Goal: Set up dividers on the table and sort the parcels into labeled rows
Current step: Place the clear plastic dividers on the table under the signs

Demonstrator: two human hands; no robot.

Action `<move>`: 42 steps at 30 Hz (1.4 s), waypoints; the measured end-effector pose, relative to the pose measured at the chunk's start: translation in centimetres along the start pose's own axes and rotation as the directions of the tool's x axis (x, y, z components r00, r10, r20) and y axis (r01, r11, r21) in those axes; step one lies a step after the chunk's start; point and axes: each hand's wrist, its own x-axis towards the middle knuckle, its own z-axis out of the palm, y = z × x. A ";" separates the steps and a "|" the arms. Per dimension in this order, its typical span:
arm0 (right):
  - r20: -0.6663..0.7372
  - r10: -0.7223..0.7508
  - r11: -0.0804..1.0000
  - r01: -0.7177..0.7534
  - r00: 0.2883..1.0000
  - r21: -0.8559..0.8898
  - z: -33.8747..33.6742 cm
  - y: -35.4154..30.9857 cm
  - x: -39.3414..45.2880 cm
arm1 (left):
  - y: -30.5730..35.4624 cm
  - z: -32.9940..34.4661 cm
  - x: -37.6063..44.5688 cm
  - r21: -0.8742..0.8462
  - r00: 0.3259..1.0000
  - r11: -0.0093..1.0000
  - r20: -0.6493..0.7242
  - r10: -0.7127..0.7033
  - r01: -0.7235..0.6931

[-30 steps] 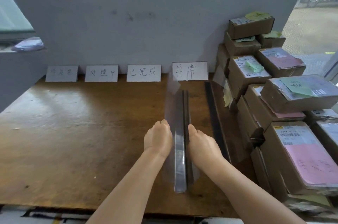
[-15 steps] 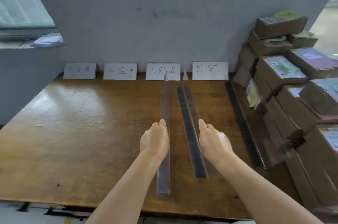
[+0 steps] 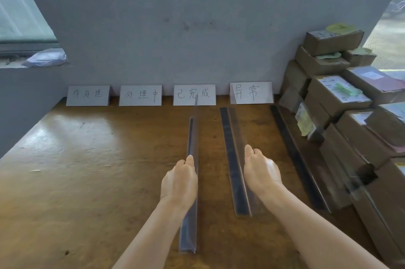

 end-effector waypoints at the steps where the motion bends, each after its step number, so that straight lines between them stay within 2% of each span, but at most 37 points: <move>1: 0.038 0.022 1.000 -0.022 0.999 0.006 -0.1 -0.3 0.5 | 0.1 0.0 0.1 -0.011 1.000 1.000 0.011 -0.005 0.005; 4: 0.083 0.039 0.999 -0.037 0.996 -0.016 -0.1 -0.9 1.7 | 0.1 -0.1 -0.1 -0.027 1.000 1.000 -0.005 -0.014 0.014; 6: 0.071 0.041 0.999 -0.039 0.997 -0.019 0.1 -1.0 2.1 | 0.1 -0.2 -0.4 0.014 0.998 0.999 -0.045 0.033 -0.032; 10: 0.072 0.076 0.997 -0.074 0.994 -0.027 0.2 -0.8 2.8 | 0.1 -0.4 -0.4 -0.026 1.000 1.000 -0.019 -0.001 0.001; 14: 0.078 0.092 0.995 -0.090 0.993 -0.032 0.2 -0.9 3.2 | -0.1 -0.6 -0.4 0.030 0.996 0.997 -0.061 0.071 -0.070; 23: 0.046 0.109 0.994 -0.109 0.993 -0.008 0.6 -1.0 3.0 | -0.1 -0.8 -0.3 0.003 0.994 0.995 -0.046 0.096 -0.096; 28: -0.048 0.070 0.991 -0.075 0.996 -0.107 1.2 -0.5 1.8 | -0.1 -0.7 -0.3 -0.016 0.995 0.995 -0.016 0.095 -0.095; 38: -0.092 0.064 0.988 -0.076 0.994 -0.134 1.3 -0.3 0.7 | -0.3 -0.9 -0.4 -0.012 0.991 0.992 -0.042 0.125 -0.126; 42: -0.168 0.022 0.992 -0.043 0.985 -0.121 0.8 -1.0 -0.4 | -0.6 -1.1 -0.5 -0.023 0.991 0.992 -0.039 0.125 -0.126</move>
